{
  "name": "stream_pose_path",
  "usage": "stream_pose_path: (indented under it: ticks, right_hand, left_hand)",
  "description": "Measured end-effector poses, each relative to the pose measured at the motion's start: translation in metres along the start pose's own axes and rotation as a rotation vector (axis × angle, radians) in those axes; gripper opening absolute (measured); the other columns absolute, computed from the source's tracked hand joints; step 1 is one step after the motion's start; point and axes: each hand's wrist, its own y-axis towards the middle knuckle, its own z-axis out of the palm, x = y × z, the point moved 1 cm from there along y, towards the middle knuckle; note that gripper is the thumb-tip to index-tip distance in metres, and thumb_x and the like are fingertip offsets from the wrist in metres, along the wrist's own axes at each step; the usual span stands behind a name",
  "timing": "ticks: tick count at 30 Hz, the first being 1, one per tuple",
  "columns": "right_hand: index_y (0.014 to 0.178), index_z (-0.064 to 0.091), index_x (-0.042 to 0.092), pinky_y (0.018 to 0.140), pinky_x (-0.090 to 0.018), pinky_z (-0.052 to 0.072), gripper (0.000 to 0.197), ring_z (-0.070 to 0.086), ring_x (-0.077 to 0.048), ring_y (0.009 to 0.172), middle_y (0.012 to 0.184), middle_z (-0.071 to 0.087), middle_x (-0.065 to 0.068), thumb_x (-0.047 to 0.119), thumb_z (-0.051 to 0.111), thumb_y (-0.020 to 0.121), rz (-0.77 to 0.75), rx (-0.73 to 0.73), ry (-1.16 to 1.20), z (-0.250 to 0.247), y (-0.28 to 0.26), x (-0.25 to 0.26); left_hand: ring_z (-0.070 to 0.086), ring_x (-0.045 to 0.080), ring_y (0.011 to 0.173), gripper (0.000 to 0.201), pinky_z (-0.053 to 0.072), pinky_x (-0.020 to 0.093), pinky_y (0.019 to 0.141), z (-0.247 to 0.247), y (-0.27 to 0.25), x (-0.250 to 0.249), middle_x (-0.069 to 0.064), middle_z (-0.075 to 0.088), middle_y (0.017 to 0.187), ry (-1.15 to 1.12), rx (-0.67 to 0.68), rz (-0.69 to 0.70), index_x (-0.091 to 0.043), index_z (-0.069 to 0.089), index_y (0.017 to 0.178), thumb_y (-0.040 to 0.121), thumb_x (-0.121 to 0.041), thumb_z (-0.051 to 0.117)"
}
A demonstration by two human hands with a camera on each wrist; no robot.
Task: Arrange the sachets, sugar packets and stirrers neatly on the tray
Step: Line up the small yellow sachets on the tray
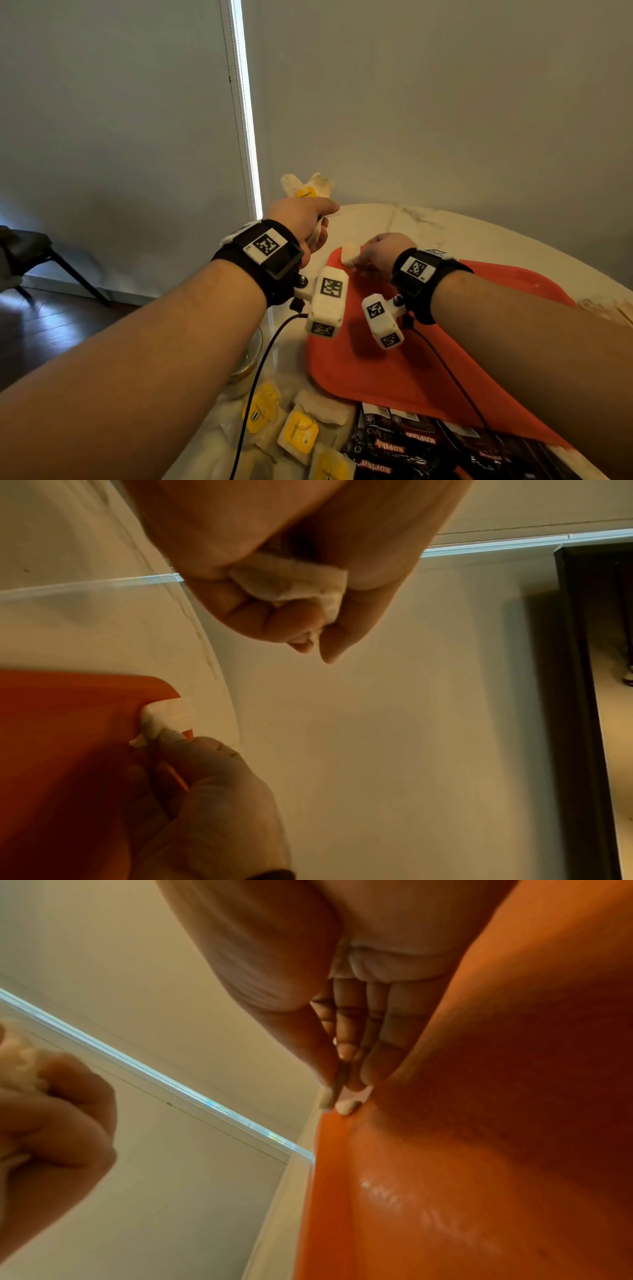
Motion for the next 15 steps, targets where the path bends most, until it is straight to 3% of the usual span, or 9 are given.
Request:
stream_pose_path:
  ticks: [1, 3, 4, 5, 9, 11, 13, 15]
  right_hand:
    - [0.077, 0.066, 0.014, 0.077, -0.043, 0.064, 0.024, 0.075, -0.028, 0.076, 0.079, 0.074, -0.01, 0.001, 0.085, 0.072, -0.024, -0.025, 0.015, 0.002, -0.006, 0.004]
    - [0.077, 0.062, 0.009, 0.053, -0.03, 0.06, 0.026, 0.069, -0.018, 0.05, 0.058, 0.067, -0.007, -0.007, 0.082, 0.074, -0.055, -0.057, 0.12, 0.007, -0.011, 0.008]
    - [0.078, 0.061, 0.008, 0.045, -0.025, 0.054, 0.025, 0.065, -0.014, 0.043, 0.056, 0.065, -0.007, -0.009, 0.08, 0.076, -0.066, -0.062, 0.146, 0.009, -0.013, 0.008]
    - [0.079, 0.063, 0.008, 0.045, -0.024, 0.052, 0.024, 0.063, -0.013, 0.042, 0.059, 0.066, -0.008, -0.008, 0.08, 0.077, -0.065, -0.075, 0.144, 0.01, -0.015, 0.008]
    - [0.078, 0.071, 0.009, 0.071, -0.034, 0.061, 0.018, 0.072, -0.023, 0.071, 0.081, 0.076, -0.011, 0.006, 0.088, 0.073, 0.028, -0.034, 0.016, 0.012, -0.012, 0.005]
    - [0.093, 0.071, 0.003, 0.084, -0.042, 0.063, 0.019, 0.075, -0.027, 0.084, 0.094, 0.076, -0.016, 0.001, 0.081, 0.077, 0.078, 0.04, 0.007, 0.012, -0.011, 0.004]
    - [0.11, 0.067, -0.005, 0.084, -0.044, 0.062, 0.027, 0.074, -0.027, 0.08, 0.091, 0.073, -0.017, -0.003, 0.073, 0.085, 0.101, 0.079, 0.004, 0.011, -0.012, 0.006]
    - [0.115, 0.063, -0.006, 0.08, -0.037, 0.059, 0.023, 0.068, -0.023, 0.073, 0.083, 0.068, -0.016, -0.006, 0.064, 0.092, 0.131, 0.12, -0.017, 0.01, -0.015, 0.008]
  left_hand:
    - [0.054, 0.007, 0.053, 0.019, 0.045, 0.015, 0.041, -0.001, 0.001, 0.0, 0.004, 0.057, 0.074, 0.028, 0.001, 0.01, -0.008, 0.061, 0.098, 0.089, -0.006, 0.077]
    - [0.053, 0.006, 0.052, 0.018, 0.044, 0.015, 0.041, -0.003, 0.002, 0.0, 0.003, 0.057, 0.073, 0.047, 0.016, 0.014, -0.009, 0.06, 0.096, 0.089, -0.006, 0.077]
    - [0.054, 0.006, 0.052, 0.018, 0.044, 0.015, 0.041, -0.004, 0.002, 0.001, 0.003, 0.057, 0.074, 0.058, 0.007, 0.023, -0.009, 0.06, 0.096, 0.089, -0.006, 0.077]
    - [0.054, 0.007, 0.053, 0.019, 0.044, 0.016, 0.041, -0.003, 0.002, 0.001, 0.003, 0.057, 0.075, 0.054, 0.006, 0.02, -0.009, 0.061, 0.097, 0.089, -0.006, 0.077]
    - [0.055, 0.008, 0.058, 0.02, 0.045, 0.016, 0.042, -0.005, 0.004, 0.004, 0.003, 0.058, 0.077, 0.064, 0.003, 0.017, -0.009, 0.061, 0.096, 0.088, -0.007, 0.079]
    - [0.055, 0.008, 0.059, 0.022, 0.045, 0.017, 0.042, -0.006, 0.003, 0.003, 0.004, 0.059, 0.078, 0.07, -0.002, 0.008, -0.01, 0.061, 0.097, 0.087, -0.007, 0.08]
    - [0.055, 0.009, 0.06, 0.022, 0.046, 0.017, 0.043, -0.007, 0.004, 0.003, 0.004, 0.059, 0.078, 0.073, -0.009, 0.013, -0.009, 0.06, 0.097, 0.087, -0.007, 0.08]
    - [0.055, 0.009, 0.06, 0.022, 0.046, 0.017, 0.044, -0.008, 0.005, 0.002, 0.004, 0.059, 0.078, 0.075, -0.012, 0.015, -0.009, 0.06, 0.096, 0.087, -0.008, 0.08]
